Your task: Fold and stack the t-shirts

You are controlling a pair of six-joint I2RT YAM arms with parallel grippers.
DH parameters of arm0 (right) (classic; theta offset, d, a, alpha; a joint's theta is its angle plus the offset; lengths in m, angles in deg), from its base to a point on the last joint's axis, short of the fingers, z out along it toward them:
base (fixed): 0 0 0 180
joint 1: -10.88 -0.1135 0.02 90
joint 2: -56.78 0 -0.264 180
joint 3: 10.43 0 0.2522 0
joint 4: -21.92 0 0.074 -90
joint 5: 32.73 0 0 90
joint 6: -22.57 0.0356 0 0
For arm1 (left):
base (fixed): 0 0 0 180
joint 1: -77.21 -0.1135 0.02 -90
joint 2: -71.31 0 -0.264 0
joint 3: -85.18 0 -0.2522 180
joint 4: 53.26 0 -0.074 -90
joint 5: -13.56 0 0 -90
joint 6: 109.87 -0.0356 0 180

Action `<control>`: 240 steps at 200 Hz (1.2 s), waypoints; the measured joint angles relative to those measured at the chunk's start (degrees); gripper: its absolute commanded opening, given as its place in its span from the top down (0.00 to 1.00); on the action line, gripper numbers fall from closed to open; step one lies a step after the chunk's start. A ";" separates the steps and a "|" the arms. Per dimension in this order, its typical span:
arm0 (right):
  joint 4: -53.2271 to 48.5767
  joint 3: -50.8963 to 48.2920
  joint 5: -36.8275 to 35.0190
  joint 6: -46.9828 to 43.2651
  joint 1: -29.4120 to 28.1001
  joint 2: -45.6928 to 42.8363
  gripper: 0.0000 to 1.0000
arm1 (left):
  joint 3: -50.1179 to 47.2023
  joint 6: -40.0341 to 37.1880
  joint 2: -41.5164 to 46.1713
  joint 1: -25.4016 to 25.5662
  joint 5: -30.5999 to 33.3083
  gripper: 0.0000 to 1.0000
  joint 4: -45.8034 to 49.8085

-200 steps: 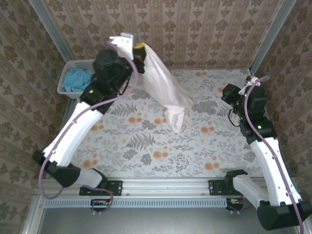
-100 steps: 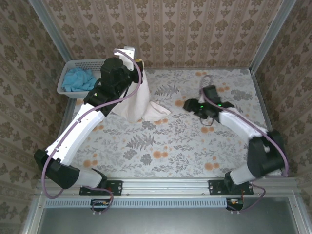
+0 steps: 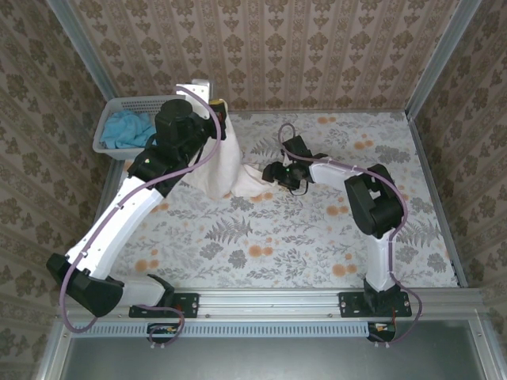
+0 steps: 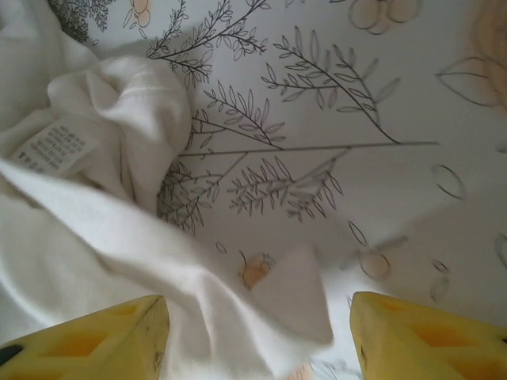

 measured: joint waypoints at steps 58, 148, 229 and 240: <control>-1.55 2.12 0.13 -0.37 -0.68 2.12 1.00 | -0.02 0.35 -0.02 -0.61 0.22 1.00 0.17; -1.97 -11.96 -10.62 0.24 15.06 -47.84 1.00 | 0.28 0.37 8.26 -5.64 2.01 1.00 -0.76; -1.97 -18.23 -24.92 -2.86 15.72 -66.75 1.00 | 0.52 5.18 9.53 -7.65 3.56 1.00 -1.27; -2.99 -18.14 -25.44 -3.02 16.37 -65.00 1.00 | 1.62 6.32 7.43 -8.48 3.80 1.00 0.48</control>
